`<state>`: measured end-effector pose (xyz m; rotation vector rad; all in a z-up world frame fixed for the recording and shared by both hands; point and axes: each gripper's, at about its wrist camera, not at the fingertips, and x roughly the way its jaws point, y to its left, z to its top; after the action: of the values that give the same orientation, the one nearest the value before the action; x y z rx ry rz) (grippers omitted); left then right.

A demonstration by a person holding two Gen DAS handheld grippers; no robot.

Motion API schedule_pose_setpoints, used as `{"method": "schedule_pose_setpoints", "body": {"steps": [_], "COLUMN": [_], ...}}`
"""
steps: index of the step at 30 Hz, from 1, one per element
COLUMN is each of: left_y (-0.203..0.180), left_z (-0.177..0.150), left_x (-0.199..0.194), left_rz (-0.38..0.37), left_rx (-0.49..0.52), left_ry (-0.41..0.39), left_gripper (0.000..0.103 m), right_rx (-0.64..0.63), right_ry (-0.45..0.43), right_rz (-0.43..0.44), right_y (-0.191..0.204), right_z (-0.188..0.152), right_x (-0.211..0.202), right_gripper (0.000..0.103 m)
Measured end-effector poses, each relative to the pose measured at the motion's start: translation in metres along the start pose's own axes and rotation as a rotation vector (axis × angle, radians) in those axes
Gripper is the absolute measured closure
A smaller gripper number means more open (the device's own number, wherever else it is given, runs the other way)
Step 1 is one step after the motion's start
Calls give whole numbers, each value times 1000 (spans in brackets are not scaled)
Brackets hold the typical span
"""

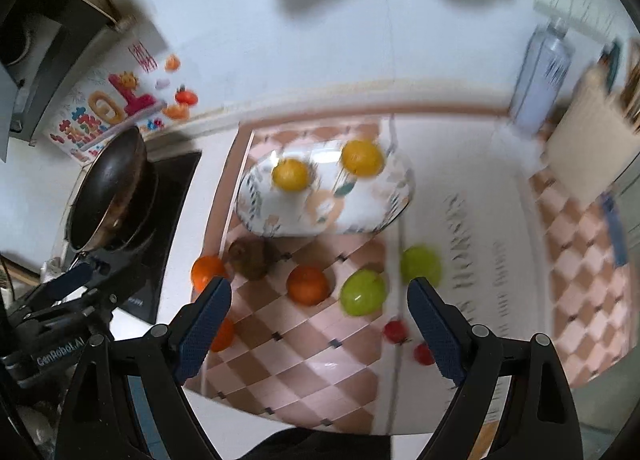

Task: Organize fruits
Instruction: 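Grasp an orange with the left tool while the right tool grasps a dark orange fruit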

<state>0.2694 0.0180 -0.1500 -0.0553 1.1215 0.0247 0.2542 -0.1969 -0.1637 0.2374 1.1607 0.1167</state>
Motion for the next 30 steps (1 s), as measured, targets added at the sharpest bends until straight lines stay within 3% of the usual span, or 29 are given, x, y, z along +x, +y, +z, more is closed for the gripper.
{"method": "schedule_pose_setpoints", "body": {"steps": [4,10,17,19,22,25,27,30], "left_y": [23,46,52,50,47,42,39,38], "left_z": [-9,-37,-61,-68,-73,-78,-79,-81], "left_x": [44,108,161,173,183,190,190,186], "left_rz": [48,61,33,16,-4,-28,-18,-17], "left_rx": [-52,-112,-153,-160,-157,-145,-138,-126], "left_ry": [104,300,449,489,511,516,506,483], "left_gripper": [2,2,3,8,17,40,40,40], "right_rx": [17,-57,-154,-181,-236,-269,-282,-279], "right_ry": [139,289,360,395,432,468,481,470], "right_rz": [43,6,-39,-35,-50,-80,-105,-113], "right_y": [-4,8,22,29,38,43,43,42], "right_z": [-1,-2,8,9,8,2,-2,-6], "right_x": [70,153,197,205,216,232,239,239], "right_gripper": [11,18,22,23,24,33,43,44]}}
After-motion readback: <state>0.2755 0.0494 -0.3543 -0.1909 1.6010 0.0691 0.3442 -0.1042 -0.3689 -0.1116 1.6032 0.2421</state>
